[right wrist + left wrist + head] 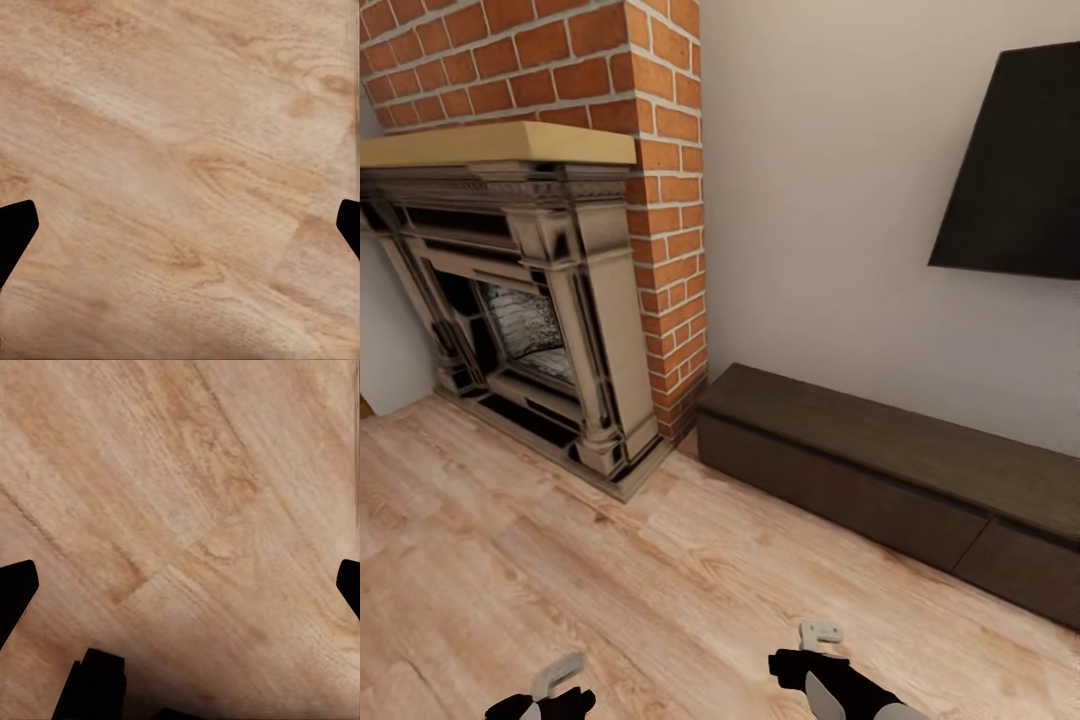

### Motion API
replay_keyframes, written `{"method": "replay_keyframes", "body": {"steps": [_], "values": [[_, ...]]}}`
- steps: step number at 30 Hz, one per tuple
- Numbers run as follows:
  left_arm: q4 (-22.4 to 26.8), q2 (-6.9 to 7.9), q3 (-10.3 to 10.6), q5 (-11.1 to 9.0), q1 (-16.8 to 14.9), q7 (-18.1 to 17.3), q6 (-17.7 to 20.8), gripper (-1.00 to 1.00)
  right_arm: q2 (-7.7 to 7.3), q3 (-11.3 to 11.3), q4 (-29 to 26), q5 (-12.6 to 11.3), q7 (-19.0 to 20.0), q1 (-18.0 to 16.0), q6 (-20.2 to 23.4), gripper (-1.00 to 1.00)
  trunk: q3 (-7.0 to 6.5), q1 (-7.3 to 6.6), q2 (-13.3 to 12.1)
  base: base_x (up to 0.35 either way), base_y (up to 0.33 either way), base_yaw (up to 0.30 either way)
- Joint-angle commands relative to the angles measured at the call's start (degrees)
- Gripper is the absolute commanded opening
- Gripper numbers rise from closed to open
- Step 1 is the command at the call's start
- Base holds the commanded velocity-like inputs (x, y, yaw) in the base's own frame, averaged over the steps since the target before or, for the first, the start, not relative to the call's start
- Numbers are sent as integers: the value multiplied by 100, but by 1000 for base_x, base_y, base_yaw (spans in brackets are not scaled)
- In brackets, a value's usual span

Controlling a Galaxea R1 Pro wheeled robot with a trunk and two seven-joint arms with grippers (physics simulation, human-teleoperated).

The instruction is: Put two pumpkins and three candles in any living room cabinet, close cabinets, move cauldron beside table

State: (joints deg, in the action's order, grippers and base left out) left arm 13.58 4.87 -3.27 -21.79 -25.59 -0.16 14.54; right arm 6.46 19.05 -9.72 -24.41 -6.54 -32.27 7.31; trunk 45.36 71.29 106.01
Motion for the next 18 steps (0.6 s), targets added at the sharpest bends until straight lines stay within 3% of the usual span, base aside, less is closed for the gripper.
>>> {"method": "replay_keyframes", "body": {"steps": [1,5,10,18], "values": [[13,-2,-33,-17,2,-2,40,100,-6,48,-11,-48,-39,-1,40,100,5,1,2,151,172,-279],[13,-3,-33,-17,2,-2,40,100,-5,40,-10,-136,-50,-2,73,100,5,1,2,155,161,-279],[13,-4,-33,-17,2,-2,40,100,11,38,-4,-492,-59,0,100,100,5,1,2,157,135,-278],[13,-4,-33,-17,2,-2,40,100,3,38,-12,-555,-26,-3,103,100,5,1,2,152,103,-268]]}}
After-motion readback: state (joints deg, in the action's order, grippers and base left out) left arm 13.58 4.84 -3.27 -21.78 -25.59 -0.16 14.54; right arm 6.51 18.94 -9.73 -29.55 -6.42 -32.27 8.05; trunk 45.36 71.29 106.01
